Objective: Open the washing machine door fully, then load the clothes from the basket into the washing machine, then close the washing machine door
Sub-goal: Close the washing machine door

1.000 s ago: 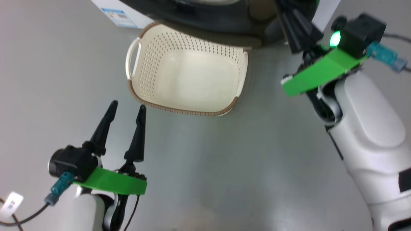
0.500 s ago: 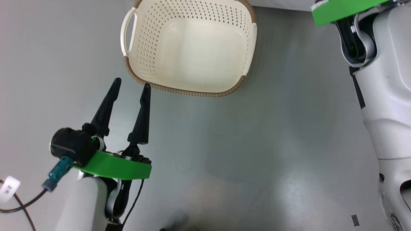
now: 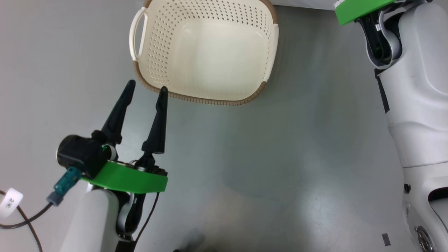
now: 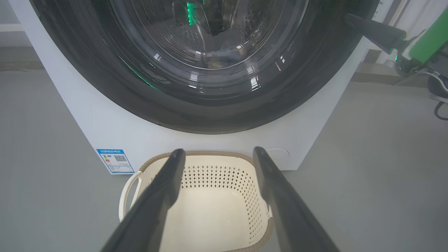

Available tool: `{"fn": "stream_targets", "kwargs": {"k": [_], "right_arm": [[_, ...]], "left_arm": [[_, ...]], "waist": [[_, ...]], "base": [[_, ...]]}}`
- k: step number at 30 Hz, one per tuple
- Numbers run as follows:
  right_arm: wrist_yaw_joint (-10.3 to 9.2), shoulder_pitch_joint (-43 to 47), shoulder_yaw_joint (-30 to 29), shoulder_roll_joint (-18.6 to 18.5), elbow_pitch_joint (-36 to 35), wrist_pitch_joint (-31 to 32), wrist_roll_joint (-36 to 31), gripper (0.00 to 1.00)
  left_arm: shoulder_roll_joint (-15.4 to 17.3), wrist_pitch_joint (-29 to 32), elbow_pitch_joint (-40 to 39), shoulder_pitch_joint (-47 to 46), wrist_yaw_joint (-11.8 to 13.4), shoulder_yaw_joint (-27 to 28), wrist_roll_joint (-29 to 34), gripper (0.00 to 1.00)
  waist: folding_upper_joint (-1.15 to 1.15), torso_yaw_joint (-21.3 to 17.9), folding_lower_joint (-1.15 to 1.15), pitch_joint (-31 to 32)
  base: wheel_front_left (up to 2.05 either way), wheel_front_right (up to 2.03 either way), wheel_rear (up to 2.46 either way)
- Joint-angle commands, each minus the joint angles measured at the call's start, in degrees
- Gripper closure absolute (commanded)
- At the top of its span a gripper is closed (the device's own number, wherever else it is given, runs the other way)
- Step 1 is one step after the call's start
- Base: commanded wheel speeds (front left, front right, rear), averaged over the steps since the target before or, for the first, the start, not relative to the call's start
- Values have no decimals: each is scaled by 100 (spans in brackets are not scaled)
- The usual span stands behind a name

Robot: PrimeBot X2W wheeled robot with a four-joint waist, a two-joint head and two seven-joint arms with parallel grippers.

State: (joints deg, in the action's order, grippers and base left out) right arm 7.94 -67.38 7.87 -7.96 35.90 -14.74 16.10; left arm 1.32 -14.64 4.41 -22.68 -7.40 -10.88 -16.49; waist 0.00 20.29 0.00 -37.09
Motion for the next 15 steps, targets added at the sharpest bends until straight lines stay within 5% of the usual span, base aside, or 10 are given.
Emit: {"fn": "stream_targets", "kwargs": {"k": [1,15], "right_arm": [[-45,-221,-96,133,-101,-26,-47,100],[-45,297,480,148,-222,-26,208,100]], "left_arm": [[155,-36,-140,-4,-9,177,-23,0],[155,-36,-83,96,-9,368,112,0]], "waist": [[0,-14,0,5],[0,-283,0,331]], "base": [[0,0,0],[0,0,0]]}}
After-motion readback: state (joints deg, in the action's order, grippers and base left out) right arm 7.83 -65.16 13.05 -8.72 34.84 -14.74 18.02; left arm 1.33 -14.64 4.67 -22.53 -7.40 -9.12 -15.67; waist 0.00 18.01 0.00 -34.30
